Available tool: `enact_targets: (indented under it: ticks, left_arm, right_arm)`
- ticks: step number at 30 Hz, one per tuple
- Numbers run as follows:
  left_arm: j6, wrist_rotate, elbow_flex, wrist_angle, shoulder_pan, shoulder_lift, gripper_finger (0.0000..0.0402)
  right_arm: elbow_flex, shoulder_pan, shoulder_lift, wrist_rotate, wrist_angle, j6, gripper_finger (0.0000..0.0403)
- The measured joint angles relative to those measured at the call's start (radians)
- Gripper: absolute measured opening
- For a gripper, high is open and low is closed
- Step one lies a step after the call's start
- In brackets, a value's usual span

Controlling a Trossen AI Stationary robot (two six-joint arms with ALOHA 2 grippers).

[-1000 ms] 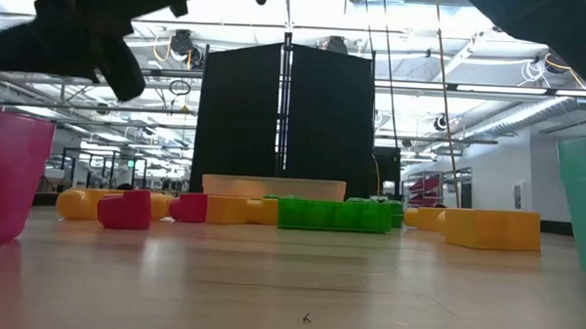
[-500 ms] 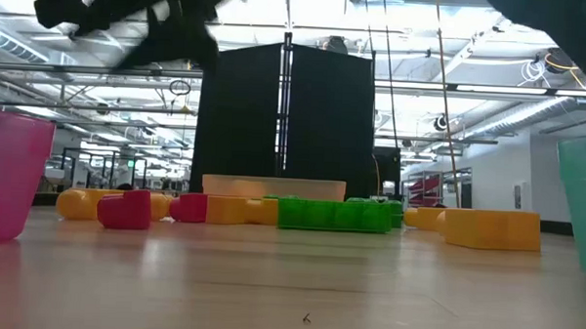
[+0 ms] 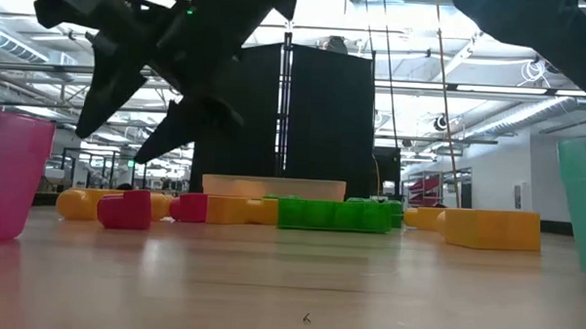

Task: Sort blocks
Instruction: Put the red 2 stud game piece into the pink bin

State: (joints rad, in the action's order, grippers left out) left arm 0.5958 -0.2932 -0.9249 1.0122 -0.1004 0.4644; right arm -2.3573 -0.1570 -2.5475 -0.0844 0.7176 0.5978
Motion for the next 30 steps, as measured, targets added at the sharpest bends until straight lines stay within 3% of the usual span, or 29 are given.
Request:
enact_targets:
  ticks: [18,30]
  left_arm:
    - [-0.003,-0.004,0.000,0.001,0.000,0.000,0.0345]
    - [-0.006,-0.004,0.000,0.000,0.000,0.000,0.0345]
  right_arm:
    - [0.001,0.002,-0.040,-0.128,0.099,0.063,0.0281]
    - [0.001,0.003,-0.050,-0.126,0.089,0.072,0.0281]
